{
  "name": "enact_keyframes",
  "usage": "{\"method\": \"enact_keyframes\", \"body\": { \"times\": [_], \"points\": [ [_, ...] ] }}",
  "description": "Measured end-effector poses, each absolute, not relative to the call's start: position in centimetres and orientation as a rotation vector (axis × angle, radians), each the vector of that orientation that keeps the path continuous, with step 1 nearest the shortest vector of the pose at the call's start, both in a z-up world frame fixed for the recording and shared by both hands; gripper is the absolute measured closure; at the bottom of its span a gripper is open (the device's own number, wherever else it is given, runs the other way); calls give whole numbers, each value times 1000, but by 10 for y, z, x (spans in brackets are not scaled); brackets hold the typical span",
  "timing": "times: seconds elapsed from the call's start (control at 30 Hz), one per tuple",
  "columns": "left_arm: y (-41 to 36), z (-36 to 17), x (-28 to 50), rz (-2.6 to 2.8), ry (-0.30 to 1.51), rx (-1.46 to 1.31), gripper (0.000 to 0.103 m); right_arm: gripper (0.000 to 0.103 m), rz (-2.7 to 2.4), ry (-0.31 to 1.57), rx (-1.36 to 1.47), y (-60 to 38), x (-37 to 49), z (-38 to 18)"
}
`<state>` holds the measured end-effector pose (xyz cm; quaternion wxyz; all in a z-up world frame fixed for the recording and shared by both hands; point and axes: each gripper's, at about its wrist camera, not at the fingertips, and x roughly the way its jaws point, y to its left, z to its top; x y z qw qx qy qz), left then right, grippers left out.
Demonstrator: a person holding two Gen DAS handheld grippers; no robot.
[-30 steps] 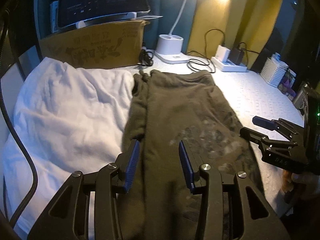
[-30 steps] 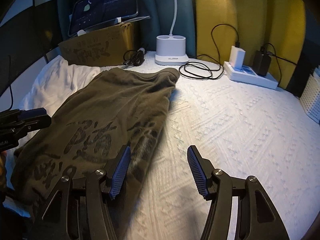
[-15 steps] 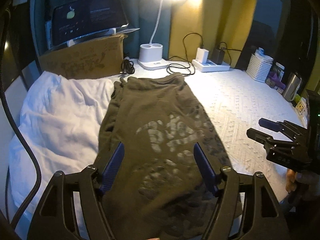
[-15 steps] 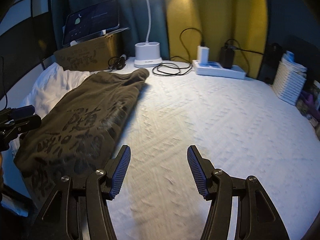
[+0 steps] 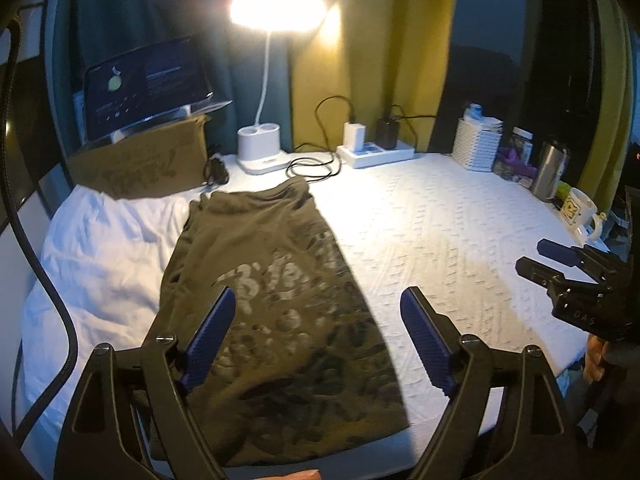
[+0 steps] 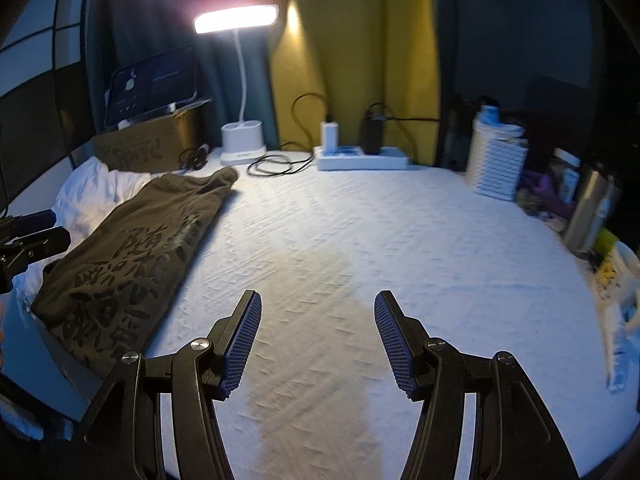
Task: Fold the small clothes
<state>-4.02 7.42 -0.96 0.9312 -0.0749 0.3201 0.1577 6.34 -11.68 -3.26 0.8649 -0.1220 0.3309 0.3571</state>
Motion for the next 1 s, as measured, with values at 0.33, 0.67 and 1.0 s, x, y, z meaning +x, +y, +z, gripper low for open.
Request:
{"method": "enact_keyframes", "body": {
  "times": [0.33,0.67,1.0],
  "points": [
    [42,16,-38,287,600,-114,18,42,677,623,-210,-165,59,-2],
    [24,48,-46,287,513,-92,18,16,657,486,-162,-198,40,46],
    [11,82,-70,302,386,-85,10,15,639,350,-146,-223,13,93]
  ]
}}
